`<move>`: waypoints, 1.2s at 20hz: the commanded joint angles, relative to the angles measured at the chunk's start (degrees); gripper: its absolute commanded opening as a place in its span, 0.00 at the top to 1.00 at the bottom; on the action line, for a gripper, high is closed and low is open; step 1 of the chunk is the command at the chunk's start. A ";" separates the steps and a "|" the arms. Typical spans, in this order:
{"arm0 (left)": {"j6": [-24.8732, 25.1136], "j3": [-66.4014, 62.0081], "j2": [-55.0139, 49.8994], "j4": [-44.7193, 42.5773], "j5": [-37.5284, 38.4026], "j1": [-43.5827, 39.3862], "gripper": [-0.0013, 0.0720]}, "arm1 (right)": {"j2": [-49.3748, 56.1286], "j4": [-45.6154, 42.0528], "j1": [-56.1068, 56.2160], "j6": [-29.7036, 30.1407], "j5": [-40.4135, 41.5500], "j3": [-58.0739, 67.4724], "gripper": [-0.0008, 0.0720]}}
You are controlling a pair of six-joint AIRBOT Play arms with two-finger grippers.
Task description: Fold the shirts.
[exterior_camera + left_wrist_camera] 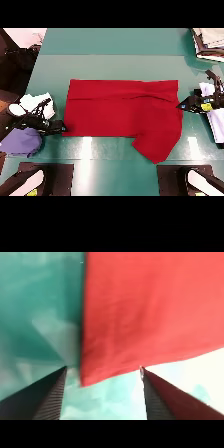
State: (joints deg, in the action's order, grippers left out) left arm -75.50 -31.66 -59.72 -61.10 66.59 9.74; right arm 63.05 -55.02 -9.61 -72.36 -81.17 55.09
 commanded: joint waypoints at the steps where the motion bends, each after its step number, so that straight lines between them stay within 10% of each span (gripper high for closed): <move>1: 0.90 2.91 0.20 2.69 -3.34 -0.07 0.35 | -0.17 0.09 -0.02 0.07 -0.52 -0.13 0.53; 4: 0.59 2.78 0.22 5.55 -3.58 -0.04 0.95 | -0.22 -0.72 -0.11 0.07 -2.95 -0.13 0.53; 10: 2.47 -3.54 2.12 7.45 -0.57 -0.07 0.96 | -4.68 -14.23 -6.84 -3.93 -8.52 -8.59 0.52; 12: 2.47 -4.90 2.23 7.56 -0.35 -0.04 0.96 | -7.10 -14.03 -10.80 -3.89 -8.41 -16.02 0.19; 24: 3.52 -5.01 2.23 7.52 -0.09 -0.04 0.96 | -4.74 -8.90 -0.50 -4.74 7.65 -28.98 0.41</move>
State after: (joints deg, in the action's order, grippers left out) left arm -72.29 -36.60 -57.54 -53.56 66.19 9.63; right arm 56.64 -65.71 -13.54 -76.79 -79.33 25.69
